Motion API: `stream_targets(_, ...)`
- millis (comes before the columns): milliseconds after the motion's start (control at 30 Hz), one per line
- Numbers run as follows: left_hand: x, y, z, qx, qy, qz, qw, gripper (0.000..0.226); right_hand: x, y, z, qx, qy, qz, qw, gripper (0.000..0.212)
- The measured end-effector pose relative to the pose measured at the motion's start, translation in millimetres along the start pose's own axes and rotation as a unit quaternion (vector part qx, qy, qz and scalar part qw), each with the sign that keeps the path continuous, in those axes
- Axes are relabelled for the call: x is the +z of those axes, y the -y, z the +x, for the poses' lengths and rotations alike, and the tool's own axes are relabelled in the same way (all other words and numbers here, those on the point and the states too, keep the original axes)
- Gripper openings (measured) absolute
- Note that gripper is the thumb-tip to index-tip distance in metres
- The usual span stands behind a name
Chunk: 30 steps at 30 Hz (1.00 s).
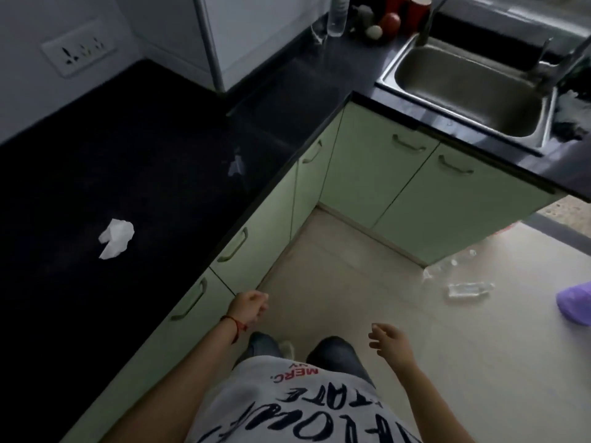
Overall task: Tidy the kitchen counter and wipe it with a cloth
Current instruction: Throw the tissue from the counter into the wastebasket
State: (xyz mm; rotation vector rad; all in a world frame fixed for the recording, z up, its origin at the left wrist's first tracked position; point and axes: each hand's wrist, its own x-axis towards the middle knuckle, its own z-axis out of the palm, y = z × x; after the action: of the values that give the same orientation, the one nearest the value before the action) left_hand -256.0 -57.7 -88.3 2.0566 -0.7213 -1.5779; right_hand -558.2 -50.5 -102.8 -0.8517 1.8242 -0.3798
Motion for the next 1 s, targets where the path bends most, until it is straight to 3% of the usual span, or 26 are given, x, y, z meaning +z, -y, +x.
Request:
stream_targets(133, -1, -39, 21, 0.014, -0.027, -0.035, 0.999, 0.016, -3, 45, 40, -0.016, 0.046, -0.044, 0.998, 0.027)
stream_targets(333, -8, -40, 26, -0.042, -0.13, -0.135, 0.981, 0.022, 11, 138, 112, -0.089, 0.152, -0.137, 0.975, 0.029)
stream_targets(700, -21, -26, -34, -0.06, -0.381, -0.308, 0.87, 0.028, 107, 288, 111, -0.299, 0.343, -0.27, 0.849, 0.026)
stream_targets(867, -45, -22, -50, -0.039, -0.476, -0.251, 0.842, 0.015, 165, 314, 68, -0.326, 0.406, -0.247, 0.817, 0.02)
stream_targets(1000, -77, -10, -49, -0.036, -0.544, -0.104, 0.832, 0.027, 220, 327, 37, -0.328, 0.419, -0.232, 0.814, 0.024)
